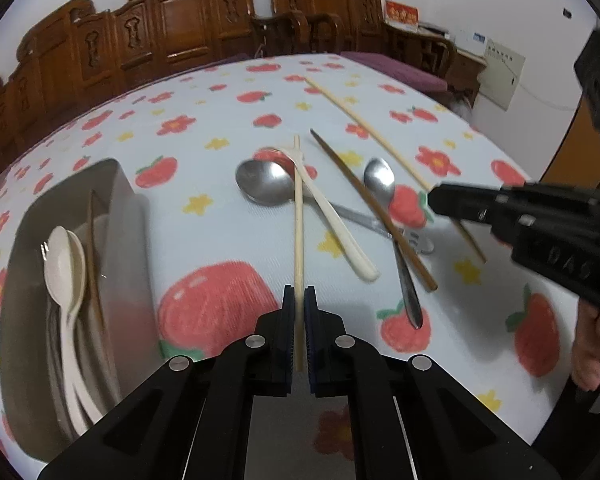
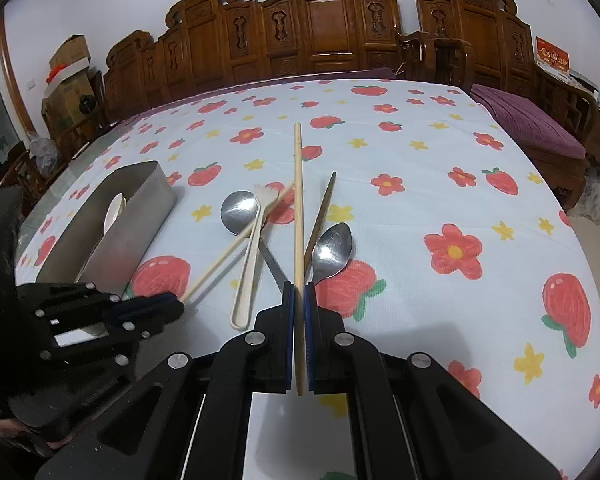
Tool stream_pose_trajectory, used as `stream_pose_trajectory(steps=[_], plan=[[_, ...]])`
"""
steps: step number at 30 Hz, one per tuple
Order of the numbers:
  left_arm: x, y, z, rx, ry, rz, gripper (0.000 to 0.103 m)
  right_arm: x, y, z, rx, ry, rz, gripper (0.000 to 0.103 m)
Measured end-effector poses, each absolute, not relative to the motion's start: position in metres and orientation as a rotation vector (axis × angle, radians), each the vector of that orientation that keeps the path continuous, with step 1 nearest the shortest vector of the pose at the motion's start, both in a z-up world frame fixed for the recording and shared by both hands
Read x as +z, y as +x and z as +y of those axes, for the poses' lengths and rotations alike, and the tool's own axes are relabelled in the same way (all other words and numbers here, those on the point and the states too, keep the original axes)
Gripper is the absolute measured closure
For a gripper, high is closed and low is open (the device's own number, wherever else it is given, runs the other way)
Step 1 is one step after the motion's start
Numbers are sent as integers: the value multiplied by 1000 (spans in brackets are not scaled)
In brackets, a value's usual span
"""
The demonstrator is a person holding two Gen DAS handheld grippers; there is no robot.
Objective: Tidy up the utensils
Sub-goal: 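Grasp a light wooden chopstick with the left tool while the right tool holds its chopstick, then lower the chopstick into the tray and open the left tool while the right tool holds its chopstick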
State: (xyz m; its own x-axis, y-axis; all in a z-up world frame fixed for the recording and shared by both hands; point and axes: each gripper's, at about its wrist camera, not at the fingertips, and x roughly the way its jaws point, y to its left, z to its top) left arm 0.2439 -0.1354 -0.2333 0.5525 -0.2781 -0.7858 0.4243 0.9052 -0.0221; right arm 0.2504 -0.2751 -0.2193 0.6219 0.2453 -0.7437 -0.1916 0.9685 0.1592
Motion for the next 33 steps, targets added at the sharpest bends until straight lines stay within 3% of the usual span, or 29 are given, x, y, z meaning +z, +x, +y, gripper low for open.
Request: stream_pose_trajectory(steps=[33], plan=[[-158, 268, -85, -345, 32, 717, 99, -212, 247, -264, 246, 52, 827, 97]])
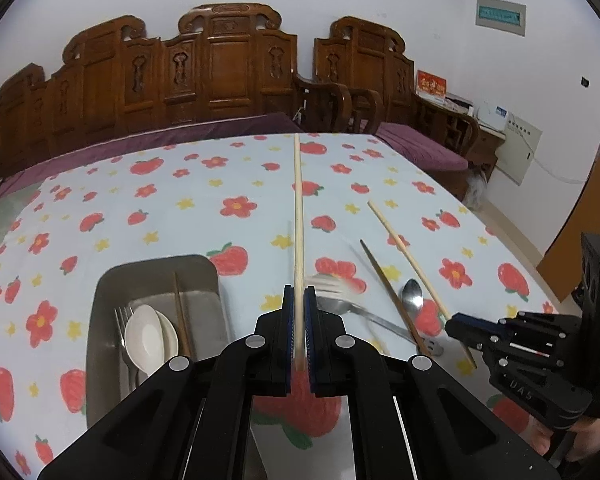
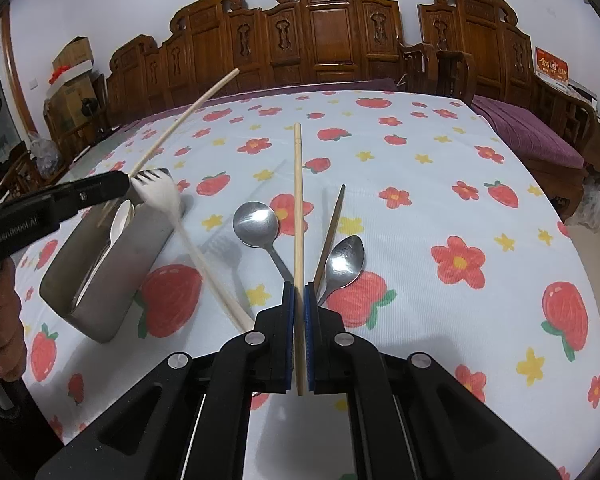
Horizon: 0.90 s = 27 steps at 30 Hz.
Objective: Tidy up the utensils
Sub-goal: 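Lower the chopstick into the tray and open the left tool while the right tool holds its chopstick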
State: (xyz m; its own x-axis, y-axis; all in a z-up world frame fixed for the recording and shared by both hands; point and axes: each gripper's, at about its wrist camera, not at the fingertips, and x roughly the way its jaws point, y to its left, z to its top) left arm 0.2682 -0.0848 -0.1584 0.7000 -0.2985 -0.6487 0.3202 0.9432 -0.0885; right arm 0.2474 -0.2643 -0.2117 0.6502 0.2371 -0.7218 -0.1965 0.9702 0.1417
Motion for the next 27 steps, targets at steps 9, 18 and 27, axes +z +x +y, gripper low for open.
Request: stream_pose_trajectory(steps=[9, 18, 27], plan=[[-150, 259, -78, -332, 47, 705, 99, -203, 244, -261, 269, 74, 808, 97], [-148, 230, -55, -303, 82, 726, 99, -190, 233, -237, 336, 64, 776, 97], [-143, 206, -24, -244, 91, 739, 99, -184, 221, -221, 369, 38, 764, 97]])
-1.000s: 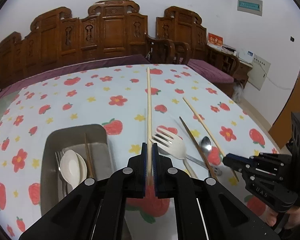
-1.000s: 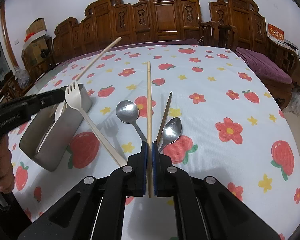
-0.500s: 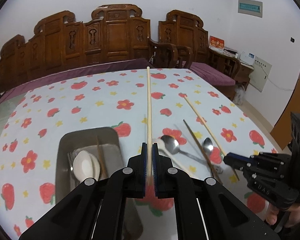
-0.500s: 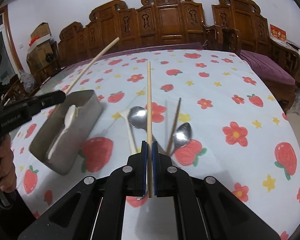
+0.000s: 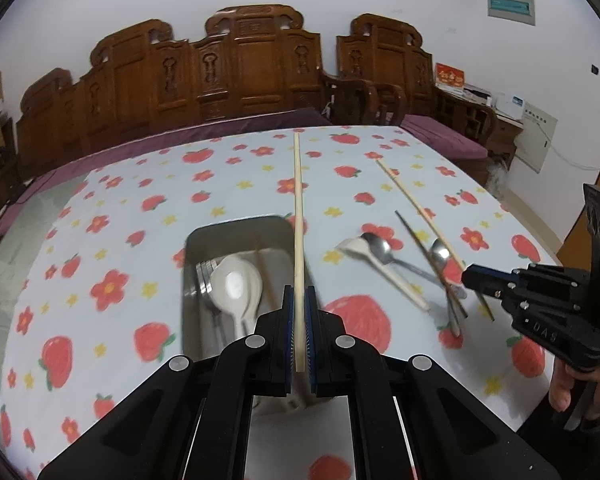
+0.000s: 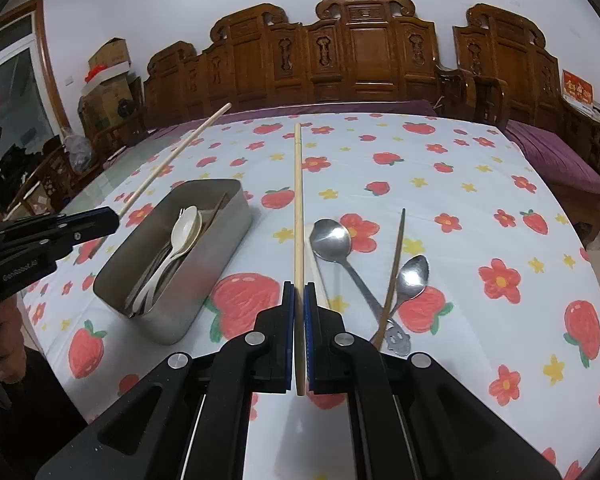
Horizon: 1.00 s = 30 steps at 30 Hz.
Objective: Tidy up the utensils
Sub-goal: 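Lower the chopstick into the tray and open the left tool while the right tool holds its chopstick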
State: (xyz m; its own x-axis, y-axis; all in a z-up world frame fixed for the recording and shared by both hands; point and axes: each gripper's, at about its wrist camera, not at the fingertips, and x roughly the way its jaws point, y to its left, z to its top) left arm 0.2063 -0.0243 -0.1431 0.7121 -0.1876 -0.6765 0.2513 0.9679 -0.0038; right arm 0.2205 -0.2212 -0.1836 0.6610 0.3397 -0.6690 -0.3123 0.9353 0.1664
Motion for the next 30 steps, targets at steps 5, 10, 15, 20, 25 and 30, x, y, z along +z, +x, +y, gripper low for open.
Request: stream_pose_trajectory(steps=[5, 10, 15, 20, 25, 30], plan=[[-148, 199, -3, -225, 86, 786, 99, -184, 218, -215, 384, 20, 763, 97], [-162, 201, 14, -205, 78, 850, 99, -186, 215, -210, 387, 2, 769, 97], [-173, 209, 19, -194, 75, 893, 99, -190, 217, -209, 386, -4, 780, 97], [-185, 219, 25, -186, 63, 933, 99, -193, 217, -206, 390, -13, 791, 97], [-191, 228, 28, -179, 39, 946, 99, -195, 216, -202, 398, -22, 798, 97], [-186, 229, 30, -180, 31, 930, 92, -193, 216, -197, 407, -21, 801, 97]])
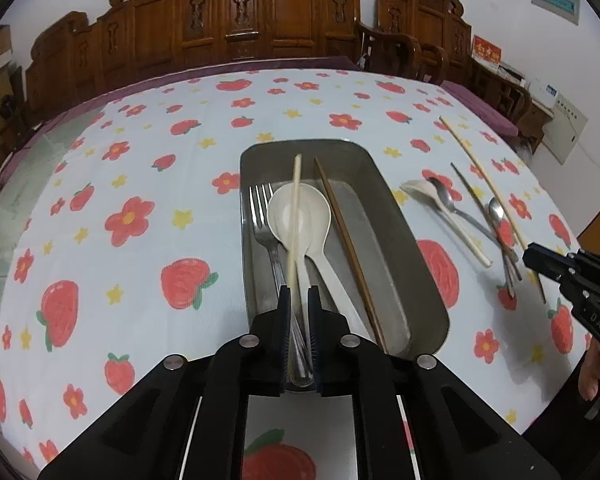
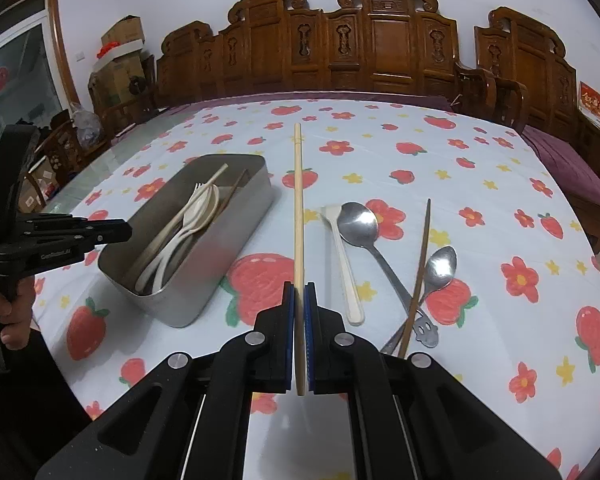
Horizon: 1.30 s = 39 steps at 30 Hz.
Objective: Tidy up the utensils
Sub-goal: 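Lower the chopstick into the tray and open the left tool while the right tool holds its chopstick, then lower the held chopstick into the tray and open the right tool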
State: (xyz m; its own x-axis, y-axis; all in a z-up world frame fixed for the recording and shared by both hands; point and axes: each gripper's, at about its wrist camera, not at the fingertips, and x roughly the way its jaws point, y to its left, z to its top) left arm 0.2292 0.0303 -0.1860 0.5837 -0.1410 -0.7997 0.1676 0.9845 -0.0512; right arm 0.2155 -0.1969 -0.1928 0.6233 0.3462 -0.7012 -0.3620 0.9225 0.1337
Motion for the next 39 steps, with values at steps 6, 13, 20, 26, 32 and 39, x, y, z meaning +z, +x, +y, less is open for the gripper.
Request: stream_pose_trajectory(steps=[6, 13, 20, 26, 32, 39], plan=[[-168, 223, 43, -165, 11, 865, 69, -180, 212, -178, 460, 0, 792, 97], [-148, 217, 64, -120, -3, 780, 22, -176, 222, -141, 526, 33, 820, 97], [-139, 216, 84, -82, -26, 747, 11, -182, 241, -108, 554, 80, 852, 97], [-137, 216, 92, -67, -44, 740, 11, -192, 260, -83, 555, 111, 884, 97], [-136, 215, 96, -57, -60, 736, 11, -205, 269, -70, 554, 133, 916, 97], [-135, 215, 96, -63, -58, 735, 11, -209, 269, -68, 554, 118, 921, 96]])
